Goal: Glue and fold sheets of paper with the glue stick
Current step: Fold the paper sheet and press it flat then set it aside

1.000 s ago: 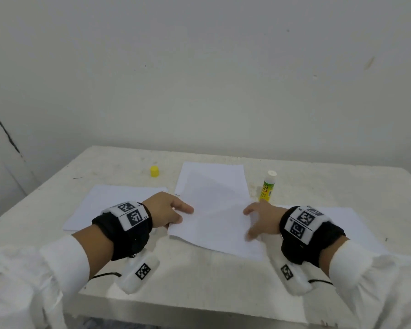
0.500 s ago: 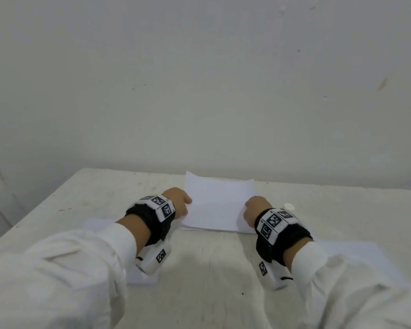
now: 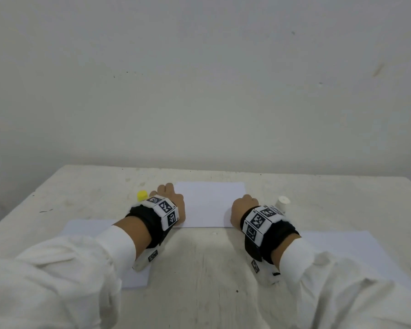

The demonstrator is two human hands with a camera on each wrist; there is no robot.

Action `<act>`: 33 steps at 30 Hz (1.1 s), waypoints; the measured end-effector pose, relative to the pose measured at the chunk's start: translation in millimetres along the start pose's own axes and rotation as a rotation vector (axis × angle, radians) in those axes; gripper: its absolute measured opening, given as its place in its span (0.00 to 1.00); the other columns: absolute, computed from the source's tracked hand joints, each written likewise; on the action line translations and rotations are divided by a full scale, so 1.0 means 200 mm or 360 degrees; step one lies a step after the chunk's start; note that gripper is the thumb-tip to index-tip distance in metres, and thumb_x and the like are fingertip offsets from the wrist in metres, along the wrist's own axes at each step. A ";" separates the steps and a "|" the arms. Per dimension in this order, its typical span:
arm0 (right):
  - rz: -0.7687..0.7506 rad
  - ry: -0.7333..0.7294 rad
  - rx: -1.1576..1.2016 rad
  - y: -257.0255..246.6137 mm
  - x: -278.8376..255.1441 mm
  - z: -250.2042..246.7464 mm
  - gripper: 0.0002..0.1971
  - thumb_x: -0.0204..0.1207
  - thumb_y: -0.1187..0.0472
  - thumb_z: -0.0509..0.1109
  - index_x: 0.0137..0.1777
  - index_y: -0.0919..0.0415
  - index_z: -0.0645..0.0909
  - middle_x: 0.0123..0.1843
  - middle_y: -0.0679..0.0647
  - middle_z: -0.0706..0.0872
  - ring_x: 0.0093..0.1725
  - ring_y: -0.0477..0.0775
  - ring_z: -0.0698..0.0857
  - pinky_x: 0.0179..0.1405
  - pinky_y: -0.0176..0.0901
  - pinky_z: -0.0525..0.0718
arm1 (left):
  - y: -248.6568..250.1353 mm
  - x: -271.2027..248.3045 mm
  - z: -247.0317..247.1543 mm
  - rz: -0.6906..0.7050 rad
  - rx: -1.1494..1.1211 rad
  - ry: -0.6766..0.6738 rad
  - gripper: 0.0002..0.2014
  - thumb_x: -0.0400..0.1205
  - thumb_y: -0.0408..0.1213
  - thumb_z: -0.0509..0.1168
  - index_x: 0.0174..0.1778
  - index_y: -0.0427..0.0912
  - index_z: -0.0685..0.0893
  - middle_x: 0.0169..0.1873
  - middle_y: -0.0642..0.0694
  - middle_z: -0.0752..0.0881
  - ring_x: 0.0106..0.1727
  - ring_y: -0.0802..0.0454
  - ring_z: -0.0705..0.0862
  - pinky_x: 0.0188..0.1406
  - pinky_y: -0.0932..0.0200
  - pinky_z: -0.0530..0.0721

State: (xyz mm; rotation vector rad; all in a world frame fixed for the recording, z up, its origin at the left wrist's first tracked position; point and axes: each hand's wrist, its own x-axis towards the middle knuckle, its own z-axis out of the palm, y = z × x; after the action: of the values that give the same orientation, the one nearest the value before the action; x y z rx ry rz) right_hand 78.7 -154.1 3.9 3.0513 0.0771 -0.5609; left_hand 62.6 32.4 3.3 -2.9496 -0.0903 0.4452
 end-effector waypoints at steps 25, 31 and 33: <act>0.0511 -0.0369 0.0200 1.30 -0.57 0.25 0.32 0.62 0.32 0.75 0.55 0.57 0.81 0.60 0.56 0.86 0.61 0.60 0.83 0.63 0.52 0.79 | 1.33 -0.40 -0.09 0.0754 0.0027 -0.0076 0.35 0.77 0.62 0.65 0.65 0.32 0.77 0.59 0.38 0.83 0.53 0.43 0.83 0.50 0.54 0.80; 0.0439 -0.0285 0.0037 1.32 -0.49 0.29 0.37 0.53 0.25 0.72 0.54 0.53 0.85 0.54 0.53 0.88 0.56 0.60 0.85 0.61 0.57 0.81 | 1.36 -0.40 -0.11 0.0692 0.0002 -0.0103 0.37 0.77 0.59 0.68 0.68 0.30 0.73 0.63 0.36 0.81 0.60 0.40 0.82 0.55 0.52 0.79; 0.0418 -0.0276 0.0009 1.32 -0.46 0.31 0.39 0.50 0.23 0.71 0.52 0.54 0.85 0.53 0.55 0.88 0.54 0.62 0.85 0.58 0.60 0.82 | 1.37 -0.39 -0.11 0.0671 -0.0011 -0.0136 0.32 0.76 0.59 0.68 0.59 0.31 0.77 0.58 0.38 0.83 0.54 0.42 0.83 0.49 0.54 0.78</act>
State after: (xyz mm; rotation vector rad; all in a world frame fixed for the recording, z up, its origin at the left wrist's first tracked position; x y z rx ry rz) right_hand -14.7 -425.2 -13.5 2.9337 -0.3249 -0.7984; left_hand 4.2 -248.1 2.5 -2.9485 0.5291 0.6233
